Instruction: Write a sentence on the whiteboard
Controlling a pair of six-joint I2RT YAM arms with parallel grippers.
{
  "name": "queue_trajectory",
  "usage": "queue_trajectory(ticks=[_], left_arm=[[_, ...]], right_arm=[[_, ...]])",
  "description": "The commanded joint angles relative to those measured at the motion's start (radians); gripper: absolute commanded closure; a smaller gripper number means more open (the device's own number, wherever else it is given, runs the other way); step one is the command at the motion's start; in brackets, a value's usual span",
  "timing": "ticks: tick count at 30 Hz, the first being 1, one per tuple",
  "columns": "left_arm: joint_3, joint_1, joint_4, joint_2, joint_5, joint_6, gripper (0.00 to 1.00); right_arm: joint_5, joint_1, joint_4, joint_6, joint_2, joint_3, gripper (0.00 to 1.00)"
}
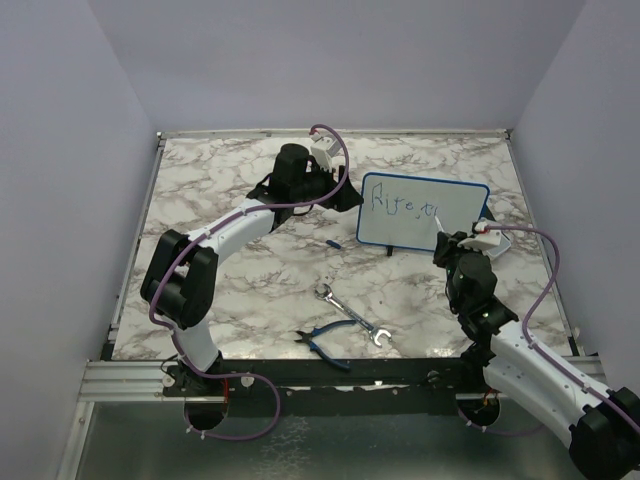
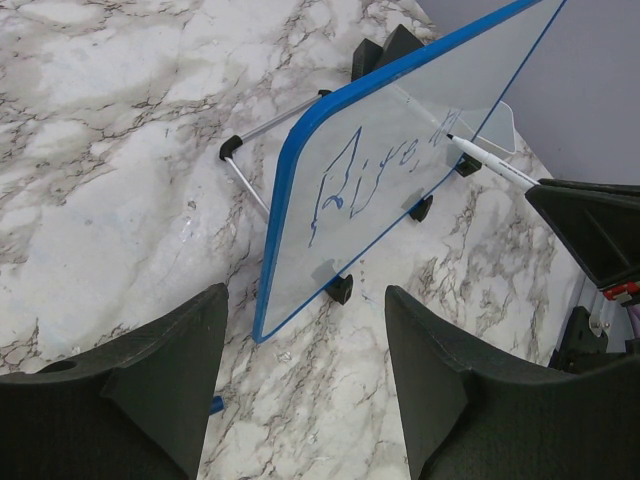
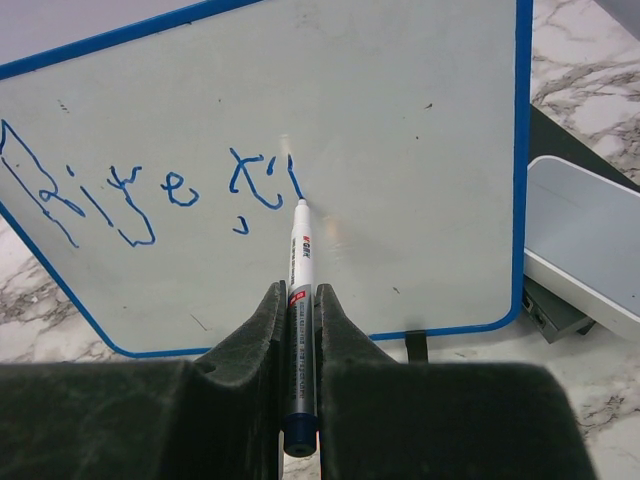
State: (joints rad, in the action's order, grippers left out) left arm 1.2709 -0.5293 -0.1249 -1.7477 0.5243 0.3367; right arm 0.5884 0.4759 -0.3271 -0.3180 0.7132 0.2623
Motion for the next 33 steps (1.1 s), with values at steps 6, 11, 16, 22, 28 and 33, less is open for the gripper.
queue_trajectory(ticks=[6, 11, 16, 22, 28, 33], left_arm=[[0.004, 0.000, 0.006, 0.029, 0.023, -0.002, 0.35], [0.004, 0.000, 0.006, 0.025, 0.023, -0.001, 0.35], [0.003, 0.000, 0.007, 0.025, 0.023, -0.002, 0.35], [0.004, 0.000, 0.006, 0.025, 0.023, -0.002, 0.35], [0.002, 0.000, 0.006, 0.026, 0.023, -0.003, 0.35], [0.002, 0.000, 0.006, 0.031, 0.023, -0.004, 0.35]], right_arm=[[0.026, -0.005, 0.038, -0.013, -0.006, -0.012, 0.99], [0.031, -0.005, 0.001, 0.014, -0.030, -0.010, 0.99], [0.032, -0.005, -0.018, 0.030, -0.034, -0.006, 0.99], [0.042, -0.005, -0.037, 0.042, -0.028, -0.003, 0.99], [0.051, -0.005, -0.052, 0.047, -0.017, -0.001, 0.99], [0.064, -0.005, -0.055, 0.051, -0.018, 0.000, 0.99]])
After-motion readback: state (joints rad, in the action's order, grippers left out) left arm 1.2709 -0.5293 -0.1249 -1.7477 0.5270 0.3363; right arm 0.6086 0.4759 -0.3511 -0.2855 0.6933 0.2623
